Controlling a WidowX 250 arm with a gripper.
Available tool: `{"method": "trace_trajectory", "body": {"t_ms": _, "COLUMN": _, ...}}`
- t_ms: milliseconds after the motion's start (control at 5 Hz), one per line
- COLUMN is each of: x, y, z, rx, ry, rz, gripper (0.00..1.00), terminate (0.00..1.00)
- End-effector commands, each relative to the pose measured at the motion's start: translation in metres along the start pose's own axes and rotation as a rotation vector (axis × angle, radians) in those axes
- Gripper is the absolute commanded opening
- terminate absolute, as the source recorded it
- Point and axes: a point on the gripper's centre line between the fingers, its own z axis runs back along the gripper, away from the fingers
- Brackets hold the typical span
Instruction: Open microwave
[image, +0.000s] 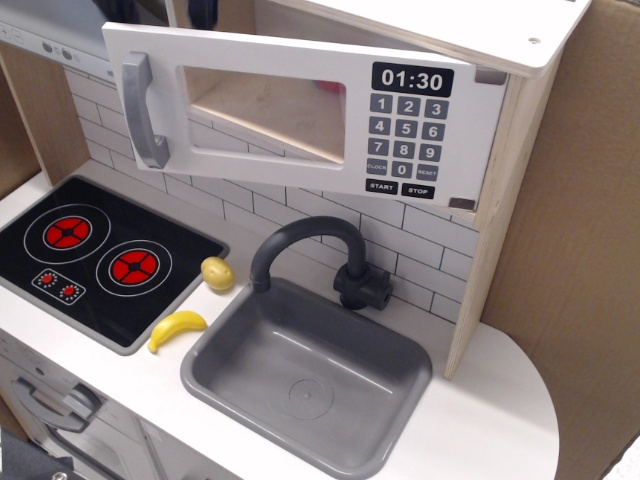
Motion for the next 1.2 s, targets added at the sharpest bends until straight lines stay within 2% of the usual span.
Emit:
{"method": "trace_trajectory", "body": {"t_ms": 0, "x": -0.029, "y": -0.010, "z": 0.018, "rx": 0.035, "ry": -0.021, "rz": -0.090, "gripper": 1.00, "terminate": 0.00}}
{"method": "trace_trajectory", "body": {"t_ms": 400, "x": -0.094, "y": -0.049, "z": 0.025, "rx": 0.013, "ry": 0.097, "rz": -0.185, "gripper": 1.00, "terminate": 0.00}}
{"method": "trace_trajectory", "body": {"t_ms": 800, "x": -0.105, "y": -0.089, "z": 0.010, "rx": 0.011, "ry": 0.139, "rz": -0.168, "gripper": 1.00, "terminate": 0.00}}
{"method": "trace_trajectory", "body": {"t_ms": 1000, "x": -0.105, "y": -0.089, "z": 0.010, "rx": 0.011, "ry": 0.139, "rz": -0.168, "gripper": 1.00, "terminate": 0.00}}
